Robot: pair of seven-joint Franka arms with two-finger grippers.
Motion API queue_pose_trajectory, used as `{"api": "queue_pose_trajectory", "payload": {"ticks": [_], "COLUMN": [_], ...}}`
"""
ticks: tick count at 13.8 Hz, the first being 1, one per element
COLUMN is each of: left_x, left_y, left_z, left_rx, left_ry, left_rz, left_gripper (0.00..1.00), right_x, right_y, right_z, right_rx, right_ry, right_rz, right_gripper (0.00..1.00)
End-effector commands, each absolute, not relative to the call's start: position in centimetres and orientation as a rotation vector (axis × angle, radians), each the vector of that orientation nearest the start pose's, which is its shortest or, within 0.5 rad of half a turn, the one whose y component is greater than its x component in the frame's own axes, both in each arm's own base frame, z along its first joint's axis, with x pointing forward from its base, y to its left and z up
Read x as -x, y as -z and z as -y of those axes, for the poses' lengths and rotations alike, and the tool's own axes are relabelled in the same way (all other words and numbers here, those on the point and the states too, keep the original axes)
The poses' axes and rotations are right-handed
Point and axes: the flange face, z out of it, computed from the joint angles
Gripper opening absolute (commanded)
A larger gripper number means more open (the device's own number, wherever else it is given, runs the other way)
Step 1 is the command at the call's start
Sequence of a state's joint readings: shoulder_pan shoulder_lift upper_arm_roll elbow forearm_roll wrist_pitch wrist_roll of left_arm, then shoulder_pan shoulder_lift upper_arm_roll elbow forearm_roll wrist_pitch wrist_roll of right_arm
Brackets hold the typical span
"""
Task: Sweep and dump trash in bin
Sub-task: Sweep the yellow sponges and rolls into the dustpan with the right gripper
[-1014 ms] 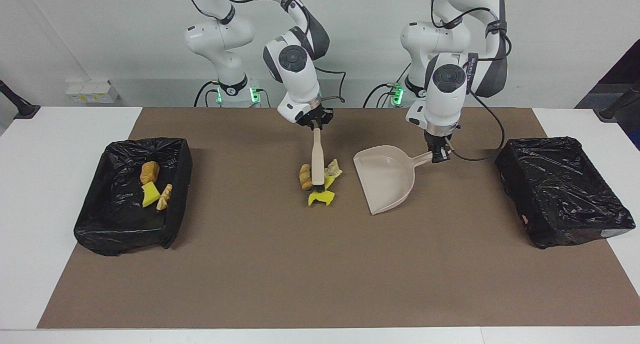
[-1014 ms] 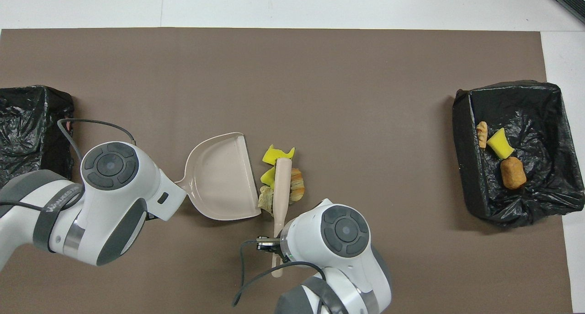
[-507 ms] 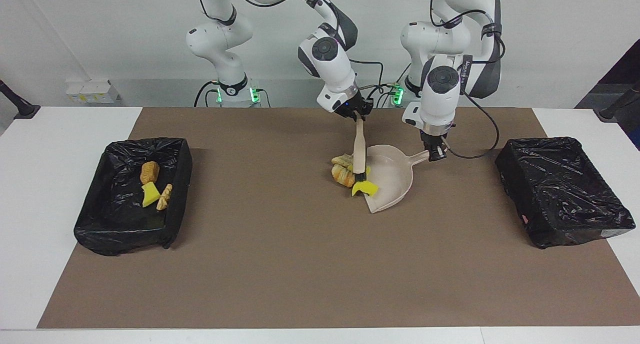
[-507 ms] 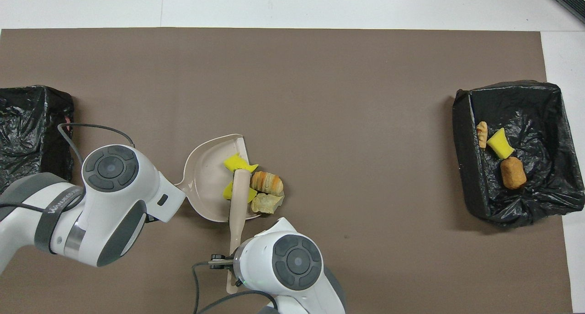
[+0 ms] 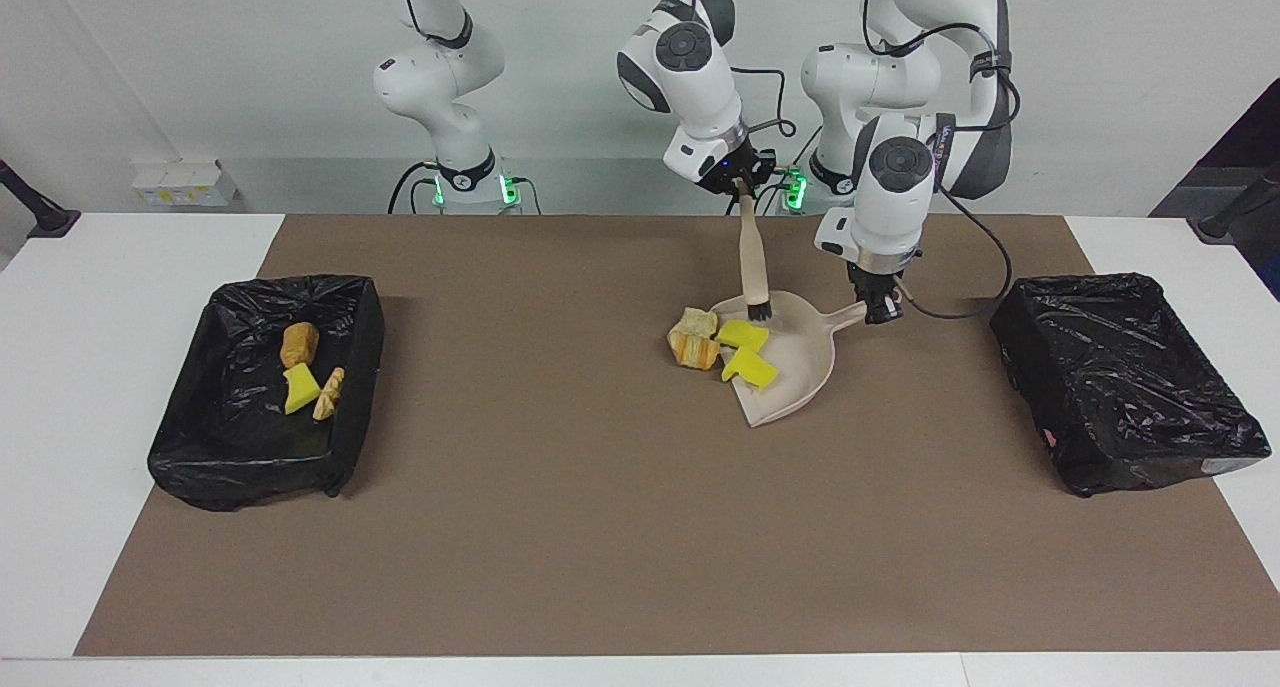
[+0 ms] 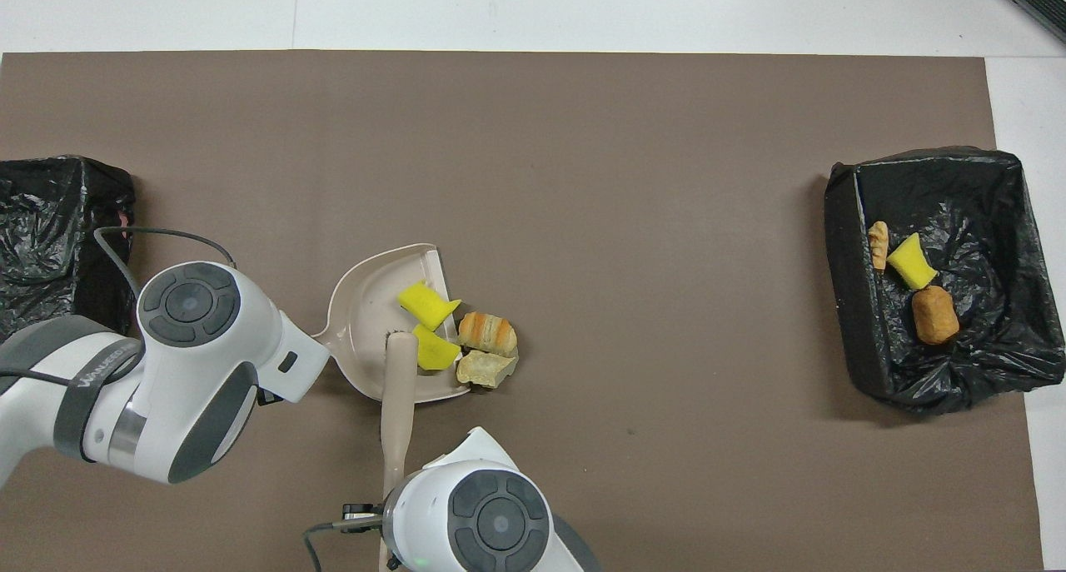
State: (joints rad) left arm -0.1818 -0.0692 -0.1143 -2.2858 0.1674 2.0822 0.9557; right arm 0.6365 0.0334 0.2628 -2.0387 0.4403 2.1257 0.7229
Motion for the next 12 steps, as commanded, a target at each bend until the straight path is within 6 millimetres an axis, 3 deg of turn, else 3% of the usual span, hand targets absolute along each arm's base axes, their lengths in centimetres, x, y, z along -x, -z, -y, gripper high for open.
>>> {"api": "queue_pose_trajectory", "payload": {"ticks": [1,5,7,9,11,12], "left_x": [-46.9,-47.1,-47.1,-47.1,-47.0,-47.0], "left_y": [-37.1,-36.7,-36.2,-36.2,-36.1,-36.0], "left_z": [12.2,12.0,12.3,12.4,12.4,12.4], "left_rx": [2.430,2.425,2.428,2.426,2.425,2.425], "left_ry": [-0.212,-0.182,-0.164,-0.164,-0.166,-0.169], "left_rz": [-1.855,-1.860,-1.853,-1.857,-1.859,-1.859], "left_gripper": [0.00,0.00,0.00,0.00,0.00,0.00], "right_x": [-35.6,-38.8,-38.8,-39.1,-39.3,-38.8], "right_y": [-42.0,-39.8,-37.9,-35.0,-33.8,-33.9], "right_z": [-41.5,-36.6,-35.1,-35.3,-37.1,-39.2], "right_rx": [2.895,2.981,2.997,3.010,2.995,2.984], "right_ry": [-0.369,-0.322,-0.367,-0.428,-0.414,-0.410], "right_rz": [-0.106,-0.190,-0.231,-0.235,-0.214,-0.168], "right_gripper": [0.00,0.00,0.00,0.00,0.00,0.00]}}
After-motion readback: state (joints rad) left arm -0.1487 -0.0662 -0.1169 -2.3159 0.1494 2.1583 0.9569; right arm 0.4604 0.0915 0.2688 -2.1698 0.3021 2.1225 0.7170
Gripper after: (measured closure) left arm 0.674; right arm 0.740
